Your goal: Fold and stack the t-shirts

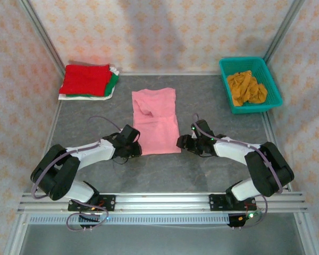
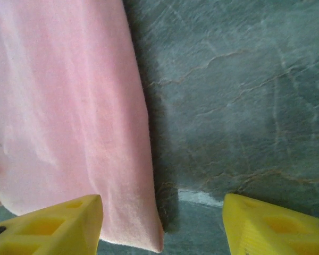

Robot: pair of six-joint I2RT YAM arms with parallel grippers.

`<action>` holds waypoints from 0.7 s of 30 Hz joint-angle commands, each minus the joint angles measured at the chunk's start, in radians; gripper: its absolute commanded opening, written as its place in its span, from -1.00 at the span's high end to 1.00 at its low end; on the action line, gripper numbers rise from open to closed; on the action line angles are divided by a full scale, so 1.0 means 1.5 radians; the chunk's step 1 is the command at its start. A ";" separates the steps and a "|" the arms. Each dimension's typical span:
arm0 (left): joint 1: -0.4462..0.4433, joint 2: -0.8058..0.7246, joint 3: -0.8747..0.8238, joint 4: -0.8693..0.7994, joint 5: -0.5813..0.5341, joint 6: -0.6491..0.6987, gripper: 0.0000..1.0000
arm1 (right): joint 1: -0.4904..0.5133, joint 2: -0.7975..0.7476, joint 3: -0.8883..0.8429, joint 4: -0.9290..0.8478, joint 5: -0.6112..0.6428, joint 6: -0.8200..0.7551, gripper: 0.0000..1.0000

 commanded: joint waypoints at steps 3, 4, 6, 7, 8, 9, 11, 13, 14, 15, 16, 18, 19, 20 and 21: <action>-0.004 0.003 0.005 -0.006 -0.039 0.011 0.64 | 0.016 0.027 0.019 0.009 -0.019 0.002 -0.22; -0.004 -0.002 0.004 -0.007 -0.041 0.011 0.64 | 0.022 0.035 0.024 0.014 -0.025 0.006 -0.22; -0.003 -0.007 0.001 -0.009 -0.043 0.012 0.65 | 0.038 0.049 0.031 0.024 -0.035 0.012 -0.16; -0.004 -0.008 0.000 -0.011 -0.043 0.014 0.65 | 0.047 0.054 0.032 0.026 -0.035 0.017 -0.14; -0.004 -0.008 0.000 -0.011 -0.043 0.014 0.66 | 0.053 0.056 0.031 0.031 -0.033 0.022 -0.12; -0.004 -0.008 -0.002 -0.011 -0.044 0.014 0.67 | 0.056 0.058 0.026 0.038 -0.033 0.030 -0.08; -0.004 -0.008 -0.007 -0.007 -0.046 0.011 0.74 | 0.059 0.057 0.018 0.057 -0.044 0.047 0.05; -0.003 -0.009 -0.010 -0.004 -0.045 0.009 0.75 | 0.068 0.050 0.014 0.067 -0.048 0.060 0.05; -0.004 -0.010 -0.010 -0.003 -0.044 0.009 0.75 | 0.072 0.046 0.014 0.064 -0.046 0.064 0.04; -0.004 -0.012 -0.011 -0.002 -0.044 0.008 0.76 | 0.078 0.042 0.014 0.060 -0.046 0.068 0.04; -0.005 -0.014 -0.014 -0.001 -0.047 0.007 0.78 | 0.083 0.039 0.013 0.059 -0.046 0.072 0.04; -0.004 -0.018 -0.017 0.003 -0.047 0.006 0.79 | 0.093 0.033 0.012 0.057 -0.041 0.080 0.04; -0.004 -0.019 -0.019 0.004 -0.047 0.005 0.80 | 0.098 0.030 0.012 0.058 -0.038 0.083 0.03; -0.004 -0.019 -0.020 0.006 -0.046 0.005 0.81 | 0.101 0.030 0.013 0.057 -0.034 0.086 0.03; -0.004 -0.019 -0.021 0.007 -0.043 0.004 0.82 | 0.104 0.031 0.015 0.056 -0.031 0.089 0.04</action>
